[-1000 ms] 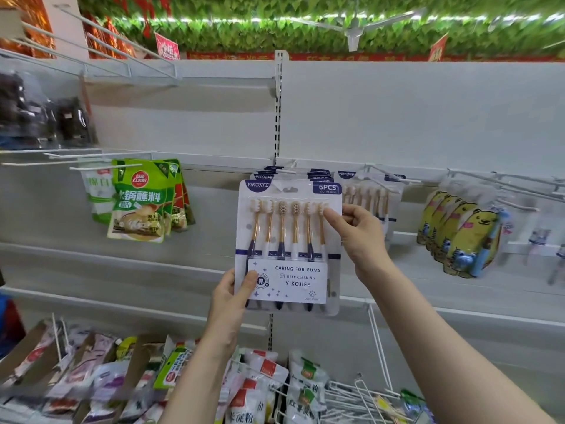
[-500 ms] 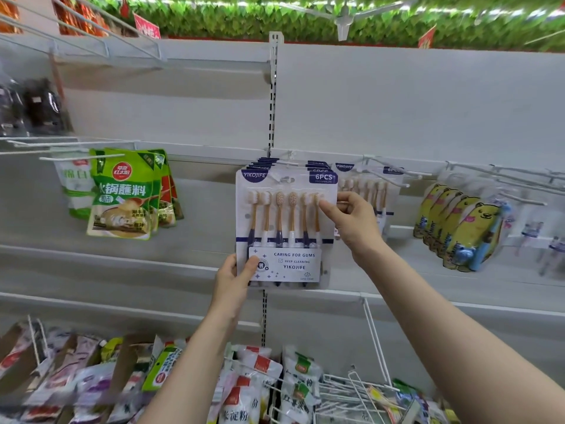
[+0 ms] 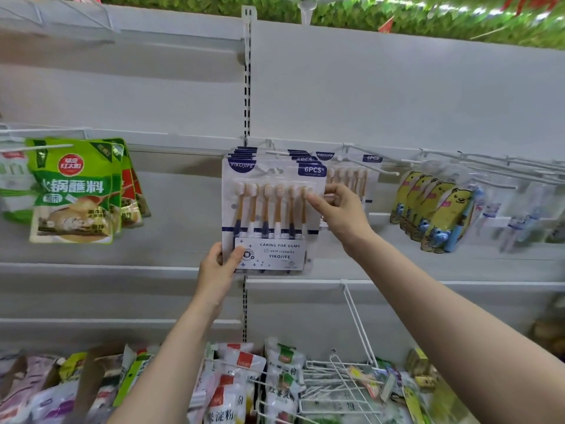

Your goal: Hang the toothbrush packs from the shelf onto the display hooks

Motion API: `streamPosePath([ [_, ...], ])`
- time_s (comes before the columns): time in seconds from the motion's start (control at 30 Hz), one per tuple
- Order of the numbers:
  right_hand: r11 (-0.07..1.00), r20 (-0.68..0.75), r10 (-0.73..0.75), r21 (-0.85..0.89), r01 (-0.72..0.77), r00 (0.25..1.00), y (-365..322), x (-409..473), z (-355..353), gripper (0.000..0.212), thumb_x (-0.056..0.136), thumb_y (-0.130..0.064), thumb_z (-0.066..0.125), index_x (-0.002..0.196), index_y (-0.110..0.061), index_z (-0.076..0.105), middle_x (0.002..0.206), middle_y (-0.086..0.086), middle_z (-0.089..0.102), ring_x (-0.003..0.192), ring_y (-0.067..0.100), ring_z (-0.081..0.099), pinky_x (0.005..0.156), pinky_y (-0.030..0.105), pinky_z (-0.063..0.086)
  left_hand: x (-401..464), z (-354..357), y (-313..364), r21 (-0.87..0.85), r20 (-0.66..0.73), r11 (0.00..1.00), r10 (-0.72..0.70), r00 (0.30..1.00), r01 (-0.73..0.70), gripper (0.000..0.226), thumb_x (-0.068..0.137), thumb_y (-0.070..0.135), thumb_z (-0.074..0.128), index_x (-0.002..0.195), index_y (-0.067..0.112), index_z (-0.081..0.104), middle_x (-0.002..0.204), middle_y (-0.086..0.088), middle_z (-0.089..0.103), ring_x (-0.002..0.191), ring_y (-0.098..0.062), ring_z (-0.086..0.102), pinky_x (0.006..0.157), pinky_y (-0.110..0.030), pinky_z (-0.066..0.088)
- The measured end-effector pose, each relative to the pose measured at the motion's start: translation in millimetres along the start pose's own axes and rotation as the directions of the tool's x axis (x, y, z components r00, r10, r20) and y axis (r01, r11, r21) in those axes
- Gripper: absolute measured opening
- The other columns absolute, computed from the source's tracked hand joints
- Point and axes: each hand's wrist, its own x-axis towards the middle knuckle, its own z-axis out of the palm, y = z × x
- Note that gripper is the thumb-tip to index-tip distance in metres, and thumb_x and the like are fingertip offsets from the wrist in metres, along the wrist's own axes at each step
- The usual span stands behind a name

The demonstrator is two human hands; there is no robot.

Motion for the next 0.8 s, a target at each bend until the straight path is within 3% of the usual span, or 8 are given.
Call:
streamPosePath([
  [0.1,1.000,0.006,0.021,-0.020,-0.021,1.000,-1.5,-2.4,-0.1,0.034,0.087,-0.042,0.074,0.110,-0.020,0.061,0.099,0.000,0.070,0.087,0.013,0.064,0.066,0.023,0.046,0.9,0.1,-1.4,0.006,0.007,1.000,-0.006,1.000,0.006,0.015,0.092,0.037,0.065,0.103,0.027,0.064,0.107,0.003,0.072,0.104,-0.015,0.065,0.091,-0.035,0.051],
  [0.23,0.988,-0.017,0.056,-0.140,-0.058,0.998,6.9,-15.4,-8.5,0.037,0.091,-0.041,0.070,0.119,-0.019,0.060,0.100,-0.003,0.068,0.090,0.012,0.062,0.073,0.025,0.046,-15.0,9.3,-9.7,-0.013,-0.111,0.992,-0.126,0.986,0.125,0.044,0.088,0.039,0.070,0.121,0.015,0.055,0.113,0.001,0.066,0.099,-0.012,0.062,0.090,-0.034,0.049],
  [0.33,0.912,0.030,0.095,-0.403,-0.075,0.995,24.9,-35.0,-26.5,0.046,0.094,-0.044,0.064,0.132,-0.019,0.055,0.119,0.002,0.068,0.108,0.019,0.061,0.088,0.036,0.050,-35.9,23.1,-29.1,0.186,-0.223,0.923,-0.294,0.929,0.337,0.066,0.082,0.047,0.076,0.131,0.010,0.054,0.127,-0.005,0.062,0.116,-0.027,0.059,0.101,-0.041,0.045],
  [0.4,0.795,0.094,0.104,-0.605,-0.026,0.990,40.4,-47.7,-44.4,0.054,0.095,-0.043,0.063,0.140,-0.016,0.048,0.133,0.009,0.061,0.124,0.028,0.055,0.100,0.041,0.046,-51.0,37.4,-31.3,0.388,-0.133,0.847,-0.340,0.931,0.364,0.066,0.080,0.048,0.077,0.131,0.011,0.057,0.133,-0.010,0.062,0.120,-0.032,0.058,0.102,-0.043,0.046],
  [0.5,0.563,0.228,0.096,-0.815,0.136,0.969,51.2,-66.7,-81.2,0.060,0.097,-0.042,0.059,0.148,-0.016,0.039,0.147,0.012,0.048,0.133,0.034,0.045,0.105,0.044,0.041,-70.6,67.2,-4.5,0.671,0.057,0.725,-0.258,0.964,0.154,0.075,0.080,0.047,0.077,0.140,0.013,0.048,0.145,-0.009,0.050,0.130,-0.032,0.050,0.107,-0.048,0.043],
  [0.57,0.459,0.308,0.073,-0.855,0.242,0.949,47.5,-77.8,-109.7,0.062,0.098,-0.042,0.058,0.151,-0.019,0.036,0.152,0.011,0.043,0.136,0.033,0.041,0.109,0.044,0.038,-80.7,86.9,26.0,0.811,0.123,0.583,-0.086,0.989,-0.051,0.077,0.082,0.044,0.075,0.144,0.016,0.041,0.149,-0.010,0.044,0.135,-0.033,0.043,0.109,-0.047,0.040],
  [0.67,0.388,0.345,0.016,-0.867,0.313,0.938,32.9,-90.8,-150.5,0.063,0.098,-0.045,0.056,0.152,-0.021,0.035,0.152,0.009,0.043,0.137,0.033,0.041,0.109,0.044,0.038,-99.0,113.8,79.9,0.906,0.201,0.354,0.117,0.973,-0.230,0.075,0.083,0.049,0.072,0.144,0.020,0.040,0.146,-0.009,0.046,0.135,-0.033,0.042,0.110,-0.048,0.038],
  [0.8,0.380,0.350,-0.039,-0.861,0.338,0.936,9.1,-114.0,-210.1,0.061,0.098,-0.048,0.054,0.151,-0.022,0.036,0.150,0.009,0.045,0.136,0.032,0.043,0.105,0.048,0.043,-134.7,160.1,130.8,0.908,0.300,0.246,0.179,0.937,-0.338,0.079,0.081,0.050,0.072,0.146,0.022,0.038,0.148,-0.009,0.045,0.137,-0.032,0.039,0.112,-0.050,0.036],
])
